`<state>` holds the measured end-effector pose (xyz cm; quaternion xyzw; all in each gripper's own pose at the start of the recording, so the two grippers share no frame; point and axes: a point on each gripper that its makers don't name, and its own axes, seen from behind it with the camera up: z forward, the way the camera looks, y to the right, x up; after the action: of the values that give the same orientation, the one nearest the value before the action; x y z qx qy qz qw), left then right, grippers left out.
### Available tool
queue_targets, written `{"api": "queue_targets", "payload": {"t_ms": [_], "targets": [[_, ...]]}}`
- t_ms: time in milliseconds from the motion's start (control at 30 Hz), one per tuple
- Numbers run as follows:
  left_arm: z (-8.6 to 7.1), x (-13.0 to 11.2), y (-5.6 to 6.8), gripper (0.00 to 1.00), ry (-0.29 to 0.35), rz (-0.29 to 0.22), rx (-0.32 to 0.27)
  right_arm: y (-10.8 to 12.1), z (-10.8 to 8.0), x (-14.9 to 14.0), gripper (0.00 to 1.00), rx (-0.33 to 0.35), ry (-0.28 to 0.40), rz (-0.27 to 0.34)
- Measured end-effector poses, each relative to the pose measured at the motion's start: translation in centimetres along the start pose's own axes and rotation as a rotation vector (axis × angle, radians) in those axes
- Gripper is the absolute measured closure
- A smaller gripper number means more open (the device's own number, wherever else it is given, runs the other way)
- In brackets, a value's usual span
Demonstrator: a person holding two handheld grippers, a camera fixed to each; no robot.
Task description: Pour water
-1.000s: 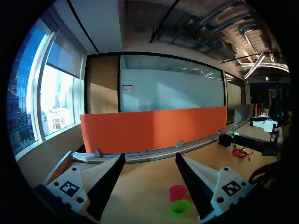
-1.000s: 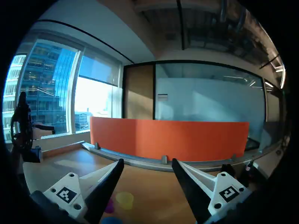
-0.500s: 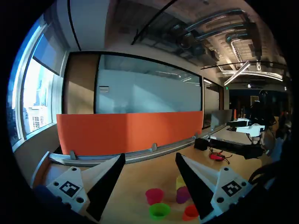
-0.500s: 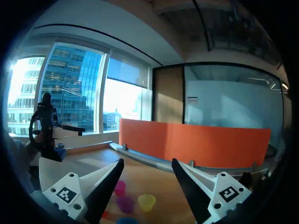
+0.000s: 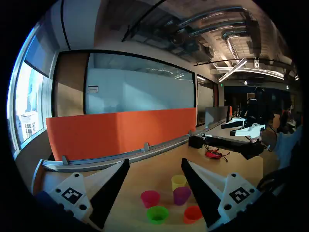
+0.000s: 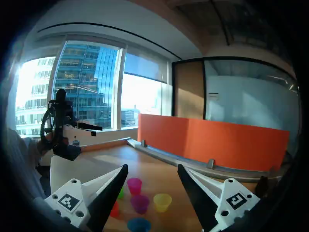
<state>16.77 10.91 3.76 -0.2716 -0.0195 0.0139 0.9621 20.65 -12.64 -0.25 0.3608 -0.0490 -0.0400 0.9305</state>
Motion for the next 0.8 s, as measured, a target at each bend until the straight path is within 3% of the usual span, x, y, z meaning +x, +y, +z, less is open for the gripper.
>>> {"api": "queue_targets", "payload": {"t_ms": [500,800], "targets": [[0.7,-6.9,0.0,0.00,-0.120,0.011,-0.032,-0.7,0.3,-4.5,0.01,0.051,-0.073,-0.012],[1.1,-11.0,0.7,0.00,-0.185,0.026,-0.061,-1.0,0.3,-8.8,0.01,0.072,-0.161,-0.018]]}}
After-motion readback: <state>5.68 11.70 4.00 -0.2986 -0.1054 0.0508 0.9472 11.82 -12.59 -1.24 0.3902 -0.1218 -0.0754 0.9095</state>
